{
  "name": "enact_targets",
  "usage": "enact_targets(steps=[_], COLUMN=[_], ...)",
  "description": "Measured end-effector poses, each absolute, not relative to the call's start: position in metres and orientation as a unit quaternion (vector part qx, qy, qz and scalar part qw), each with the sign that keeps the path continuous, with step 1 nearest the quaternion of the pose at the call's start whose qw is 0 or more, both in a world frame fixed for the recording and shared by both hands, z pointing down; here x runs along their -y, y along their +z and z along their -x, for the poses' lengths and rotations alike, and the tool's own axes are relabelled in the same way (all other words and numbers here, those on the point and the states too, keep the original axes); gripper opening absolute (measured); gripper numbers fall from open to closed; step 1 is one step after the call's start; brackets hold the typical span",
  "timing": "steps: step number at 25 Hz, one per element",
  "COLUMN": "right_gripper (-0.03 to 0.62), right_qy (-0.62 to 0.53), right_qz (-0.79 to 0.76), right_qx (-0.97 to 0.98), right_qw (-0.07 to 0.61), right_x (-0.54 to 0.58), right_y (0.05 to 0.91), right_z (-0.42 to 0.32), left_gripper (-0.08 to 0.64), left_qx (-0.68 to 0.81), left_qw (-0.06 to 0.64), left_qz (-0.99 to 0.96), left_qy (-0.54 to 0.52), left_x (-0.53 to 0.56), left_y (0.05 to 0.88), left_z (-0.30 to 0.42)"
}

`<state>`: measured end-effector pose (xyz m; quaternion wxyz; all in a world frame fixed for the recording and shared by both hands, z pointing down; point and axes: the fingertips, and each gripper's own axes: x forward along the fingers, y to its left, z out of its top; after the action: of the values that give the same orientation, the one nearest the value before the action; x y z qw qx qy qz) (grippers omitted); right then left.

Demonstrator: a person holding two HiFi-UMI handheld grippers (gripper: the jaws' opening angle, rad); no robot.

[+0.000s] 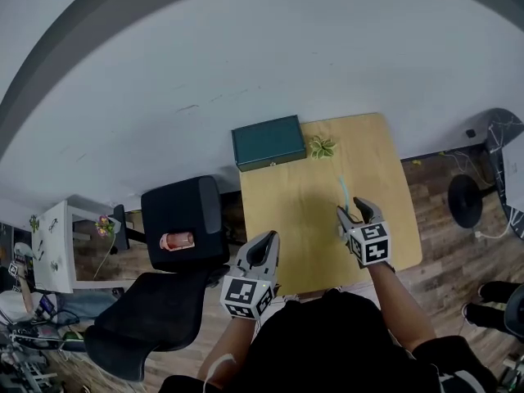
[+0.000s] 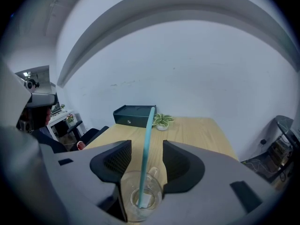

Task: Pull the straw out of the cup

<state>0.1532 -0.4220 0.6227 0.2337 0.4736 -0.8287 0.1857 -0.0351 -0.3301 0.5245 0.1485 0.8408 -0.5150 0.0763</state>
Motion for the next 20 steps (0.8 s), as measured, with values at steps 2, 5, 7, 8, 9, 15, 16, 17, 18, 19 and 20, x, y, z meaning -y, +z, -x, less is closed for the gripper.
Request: enact_targets(steps=[2,5,7,8,9,15,16,17,18,19,20], right_gripper=[0.203,0.155,0.14,0.134,0.126,0.057,0.054,0.052,0.052,0.052,0.051], right_qy=[0.189,0.189,0.187,0.186,0.186,0.185,0.184,0.183,0.182,0.182,0.18], right_qz=[-0.472,-0.475,-0.477,-0.478,-0.478,-0.483,-0.484,-0.485,-0.486,-0.486,-0.487], right_qx=[0.827,0.824,0.822,0.821,0.82,0.815,0.814,0.814,0.813,0.813,0.813], right_qw=[0.24,0.245,0.249,0.252,0.254,0.262,0.263,0.263,0.263,0.264,0.264], right_x=[0.423,0.425,0.425,0.425,0.424,0.417,0.417,0.417,0.417,0.416,0.416], right_y=[0.625,0.625,0.625,0.625,0.626,0.628,0.628,0.628,0.628,0.628,0.628], right_z=[-0.152,-0.151,-0.152,-0.152,-0.152,-0.154,-0.154,-0.155,-0.155,-0.155,-0.154], left_gripper=[0.02,0.02,0.02,0.02,0.02,0.02,0.02,0.02,0.02,0.02,0.02], left_qx=[0.515,0.518,0.52,0.521,0.521,0.519,0.521,0.523,0.524,0.526,0.528], left_qw=[0.15,0.156,0.158,0.157,0.156,0.148,0.147,0.147,0.148,0.149,0.151], left_qz=[-0.84,-0.838,-0.837,-0.837,-0.837,-0.84,-0.839,-0.838,-0.837,-0.836,-0.835], left_qy=[0.078,0.075,0.067,0.062,0.058,0.051,0.05,0.05,0.05,0.049,0.049], left_x=[0.329,0.329,0.331,0.332,0.333,0.335,0.335,0.335,0.334,0.334,0.334], left_y=[0.526,0.527,0.524,0.521,0.519,0.513,0.512,0.512,0.512,0.513,0.513], left_z=[0.036,0.036,0.034,0.033,0.031,0.028,0.03,0.031,0.033,0.035,0.037])
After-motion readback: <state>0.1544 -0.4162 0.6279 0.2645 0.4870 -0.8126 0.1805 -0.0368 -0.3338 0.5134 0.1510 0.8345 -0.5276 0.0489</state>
